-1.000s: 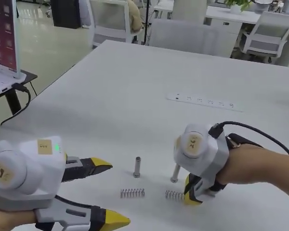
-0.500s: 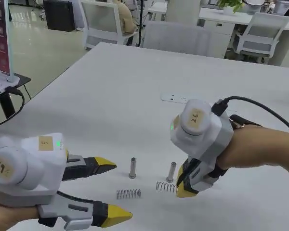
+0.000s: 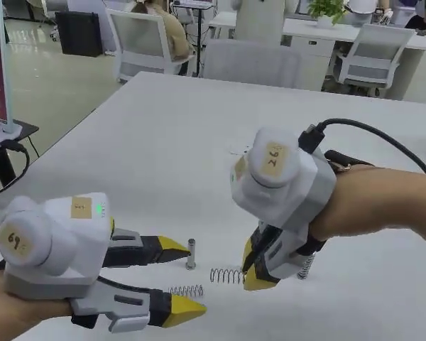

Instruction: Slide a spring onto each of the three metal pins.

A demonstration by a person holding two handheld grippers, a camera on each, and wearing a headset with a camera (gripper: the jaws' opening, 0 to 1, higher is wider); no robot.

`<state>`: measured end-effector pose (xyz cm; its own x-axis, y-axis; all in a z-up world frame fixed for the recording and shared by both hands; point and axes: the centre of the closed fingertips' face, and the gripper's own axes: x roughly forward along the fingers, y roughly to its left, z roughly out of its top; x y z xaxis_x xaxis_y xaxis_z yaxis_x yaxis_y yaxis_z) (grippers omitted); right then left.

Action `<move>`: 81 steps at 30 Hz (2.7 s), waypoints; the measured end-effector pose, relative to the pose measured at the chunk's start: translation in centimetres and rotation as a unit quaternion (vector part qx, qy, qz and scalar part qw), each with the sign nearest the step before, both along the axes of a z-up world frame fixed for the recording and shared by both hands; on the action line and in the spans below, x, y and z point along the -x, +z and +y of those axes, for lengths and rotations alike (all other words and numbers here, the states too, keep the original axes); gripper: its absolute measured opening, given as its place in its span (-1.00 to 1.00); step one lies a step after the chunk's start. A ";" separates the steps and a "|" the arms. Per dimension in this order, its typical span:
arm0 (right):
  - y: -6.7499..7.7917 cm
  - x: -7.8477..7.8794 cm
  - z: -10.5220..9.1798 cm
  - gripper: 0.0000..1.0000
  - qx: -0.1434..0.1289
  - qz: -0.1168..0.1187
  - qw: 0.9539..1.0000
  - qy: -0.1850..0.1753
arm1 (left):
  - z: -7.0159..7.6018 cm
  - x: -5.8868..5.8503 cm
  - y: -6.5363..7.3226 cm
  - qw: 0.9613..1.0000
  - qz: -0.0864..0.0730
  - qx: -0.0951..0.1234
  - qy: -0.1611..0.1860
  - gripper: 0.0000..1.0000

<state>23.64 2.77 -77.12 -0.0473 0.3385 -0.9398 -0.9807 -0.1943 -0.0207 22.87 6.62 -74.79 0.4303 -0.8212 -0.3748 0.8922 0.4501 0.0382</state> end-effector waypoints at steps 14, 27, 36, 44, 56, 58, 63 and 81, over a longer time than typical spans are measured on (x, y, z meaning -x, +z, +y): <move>1.8 0.9 1.5 -0.84 -0.016 -0.013 1.000 0.023 | -1.4 0.1 1.2 0.999 -0.020 0.005 -0.025 -0.55; 1.9 1.3 1.6 -0.84 -0.013 -0.021 0.999 0.038 | -1.5 0.3 1.2 0.999 -0.032 -0.002 -0.031 -0.90; 2.1 1.4 1.4 -0.84 -0.013 -0.021 0.999 0.040 | -1.7 0.5 1.2 0.999 -0.033 -0.005 -0.038 -0.93; 3.2 1.7 1.5 -0.84 -0.024 -0.023 0.999 0.038 | -1.7 0.7 0.8 0.999 -0.032 -0.013 -0.042 -0.94; 4.8 2.5 2.5 -0.84 -0.038 -0.043 0.997 0.051 | -1.7 0.8 0.5 0.998 -0.031 -0.019 -0.043 -0.95; 5.3 2.9 2.8 -0.84 -0.042 -0.043 0.997 0.054 | -1.7 0.9 0.4 0.998 -0.028 -0.021 -0.045 -0.95; 5.4 2.9 3.3 -0.85 -0.046 -0.049 0.996 0.058 | -1.7 0.8 0.3 0.998 -0.029 -0.024 -0.043 -0.95; 5.5 2.3 2.9 -0.66 -0.097 -0.023 0.995 0.020 | -1.4 0.5 0.6 0.999 -0.031 -0.015 -0.037 -0.96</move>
<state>21.31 5.68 -71.63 -0.0222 0.5133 -0.8579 -0.9696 -0.2202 -0.1066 22.40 5.18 -74.23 0.3919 -0.8410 -0.3731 0.9185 0.3805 0.1072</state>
